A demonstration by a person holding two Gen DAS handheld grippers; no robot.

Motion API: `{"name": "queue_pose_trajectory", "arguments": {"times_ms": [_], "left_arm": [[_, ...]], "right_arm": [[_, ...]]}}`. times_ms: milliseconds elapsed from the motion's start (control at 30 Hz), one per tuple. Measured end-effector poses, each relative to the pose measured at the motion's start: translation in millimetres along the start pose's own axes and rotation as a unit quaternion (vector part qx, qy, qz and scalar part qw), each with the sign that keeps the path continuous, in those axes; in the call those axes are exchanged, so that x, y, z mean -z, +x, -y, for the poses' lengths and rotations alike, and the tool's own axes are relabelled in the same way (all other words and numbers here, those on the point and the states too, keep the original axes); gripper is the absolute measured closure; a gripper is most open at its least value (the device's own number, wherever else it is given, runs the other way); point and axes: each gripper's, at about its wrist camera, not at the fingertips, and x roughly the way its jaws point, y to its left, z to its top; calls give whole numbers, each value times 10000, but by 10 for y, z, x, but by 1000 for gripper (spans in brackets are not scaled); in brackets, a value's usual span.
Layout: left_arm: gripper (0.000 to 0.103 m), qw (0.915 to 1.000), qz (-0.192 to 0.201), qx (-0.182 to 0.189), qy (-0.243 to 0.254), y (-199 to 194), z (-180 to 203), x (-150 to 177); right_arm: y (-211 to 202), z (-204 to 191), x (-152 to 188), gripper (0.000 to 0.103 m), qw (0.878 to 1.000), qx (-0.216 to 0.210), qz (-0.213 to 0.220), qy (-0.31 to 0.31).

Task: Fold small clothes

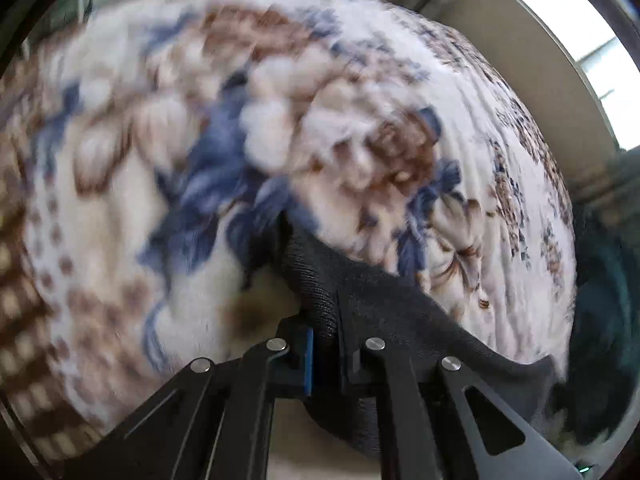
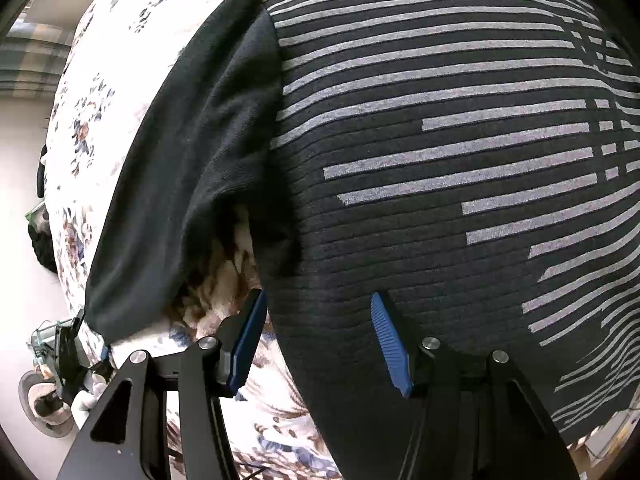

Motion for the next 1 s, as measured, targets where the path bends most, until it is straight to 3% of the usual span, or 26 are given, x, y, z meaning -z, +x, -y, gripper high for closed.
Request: {"name": "queue_pose_trajectory", "arguments": {"times_ms": [67, 133, 233, 367, 467, 533, 567, 667, 767, 867, 1000], "left_arm": [[96, 9995, 187, -91, 248, -69, 32, -119], [96, 9996, 158, -175, 157, 16, -77, -294], [96, 9997, 39, -225, 101, 219, -185, -543], [90, 9992, -297, -142, 229, 304, -45, -603], [58, 9995, -267, 0, 142, 34, 44, -468], [28, 9995, -125, 57, 272, -234, 144, -245], [25, 9992, -125, 72, 362, -347, 209, -122], [24, 9976, -322, 178, 583, -661, 441, 408], [24, 9916, -780, 274, 997, -839, 792, 1073], [24, 9814, -1200, 358, 1454, -961, 1166, 1793], [24, 9576, -2054, 465, 1968, -888, 1591, 2872]], "right_arm": [[11, 5, 0, 46, 10000, -5, -1, 18], [1, 13, 3, 46, 10000, -12, 7, 19], [-45, 39, 4, 46, 10000, -5, 44, 9], [-116, 100, 2, 46, 10000, -26, 82, 28], [-187, 188, 21, 46, 9998, -74, 122, 106], [-251, 267, 58, 46, 9997, -119, 126, 160], [-308, 332, 101, 46, 9997, -146, 135, 171], [-442, 503, 225, 41, 9997, -106, 204, 96], [-600, 766, 381, 39, 9995, 44, 296, -132], [-749, 1142, 527, 37, 9988, 194, 352, -268], [-947, 1764, 693, 37, 9985, 334, 372, -240]]}}
